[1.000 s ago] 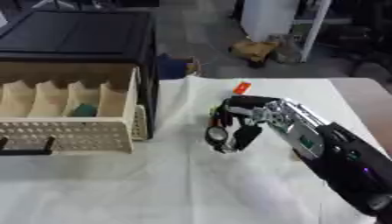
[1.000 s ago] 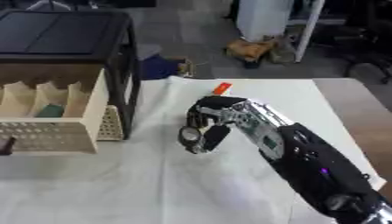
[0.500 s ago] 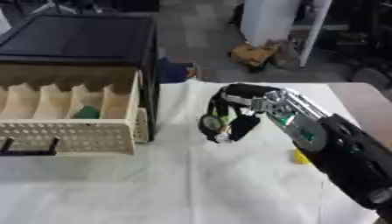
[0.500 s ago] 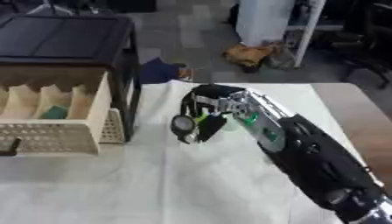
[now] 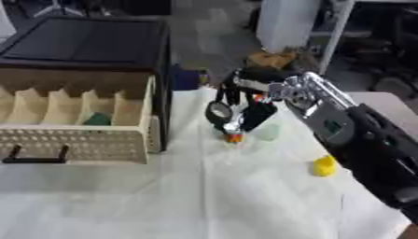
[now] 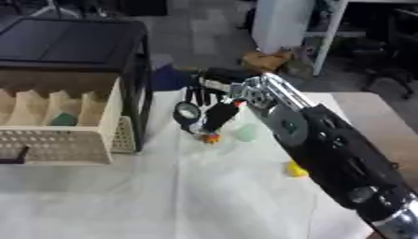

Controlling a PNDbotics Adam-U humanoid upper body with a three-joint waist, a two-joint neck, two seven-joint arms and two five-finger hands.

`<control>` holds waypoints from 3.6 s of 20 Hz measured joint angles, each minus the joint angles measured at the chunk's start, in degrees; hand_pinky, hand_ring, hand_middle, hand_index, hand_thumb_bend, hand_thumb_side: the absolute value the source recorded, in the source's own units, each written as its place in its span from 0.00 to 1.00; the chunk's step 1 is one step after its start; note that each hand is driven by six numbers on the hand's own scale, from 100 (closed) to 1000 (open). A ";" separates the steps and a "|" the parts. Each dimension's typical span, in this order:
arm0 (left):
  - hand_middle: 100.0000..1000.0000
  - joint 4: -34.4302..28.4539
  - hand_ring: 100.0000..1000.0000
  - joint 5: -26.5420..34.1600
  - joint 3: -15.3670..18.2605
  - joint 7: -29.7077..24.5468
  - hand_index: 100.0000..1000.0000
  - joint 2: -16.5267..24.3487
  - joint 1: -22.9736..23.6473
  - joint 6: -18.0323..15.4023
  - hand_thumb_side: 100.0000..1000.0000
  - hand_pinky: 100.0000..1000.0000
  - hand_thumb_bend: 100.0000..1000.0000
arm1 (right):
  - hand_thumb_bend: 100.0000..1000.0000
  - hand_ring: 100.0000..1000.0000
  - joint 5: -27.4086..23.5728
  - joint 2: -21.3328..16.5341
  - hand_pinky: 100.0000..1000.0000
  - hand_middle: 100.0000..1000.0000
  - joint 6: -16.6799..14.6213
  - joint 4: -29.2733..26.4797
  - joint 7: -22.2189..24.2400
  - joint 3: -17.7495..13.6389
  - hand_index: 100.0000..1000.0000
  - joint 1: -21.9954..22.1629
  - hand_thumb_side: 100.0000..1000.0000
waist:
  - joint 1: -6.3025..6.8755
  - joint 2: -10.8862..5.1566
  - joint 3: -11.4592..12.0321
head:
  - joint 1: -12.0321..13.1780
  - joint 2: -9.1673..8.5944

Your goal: Pick up objects from table and place into drawer.

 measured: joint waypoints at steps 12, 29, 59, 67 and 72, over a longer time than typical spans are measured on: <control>0.42 0.00 0.31 0.81 0.09 0.24 0.78 0.06 -0.11 0.32 1.00 0.31 0.09 | 0.23 0.54 -1.77 0.01 0.38 0.47 1.26 -0.09 -0.52 -1.36 0.60 -2.53 0.43 | -0.47 -0.87 -0.04 | -0.05 0.49; 0.42 0.00 0.32 1.46 0.11 0.56 0.78 0.76 -0.10 0.74 1.00 0.31 0.09 | 0.27 0.51 -3.02 2.51 0.38 0.46 3.00 0.54 -2.25 -2.42 0.60 -11.07 0.50 | -1.00 -2.31 -0.39 | -0.23 1.02; 0.42 0.00 0.32 1.92 0.11 0.51 0.78 0.37 -0.31 1.83 1.00 0.31 0.09 | 0.30 0.50 0.90 16.80 0.37 0.44 2.68 10.15 -2.27 -2.42 0.60 -17.31 0.46 | -1.42 -2.42 2.00 | -1.32 2.58; 0.42 0.00 0.32 1.91 0.11 0.47 0.78 -0.08 -0.31 2.07 1.00 0.31 0.09 | 0.39 0.53 2.57 18.14 0.38 0.48 0.99 13.28 -1.78 -2.40 0.65 -17.31 0.45 | -1.55 -2.13 2.27 | -1.35 2.99; 0.42 0.00 0.32 1.80 0.11 0.39 0.78 -0.10 -0.31 2.19 1.00 0.31 0.09 | 0.57 0.56 2.82 18.41 0.41 0.53 0.45 13.47 -0.66 -2.39 0.72 -17.31 0.46 | -1.56 -2.03 2.29 | -1.36 2.99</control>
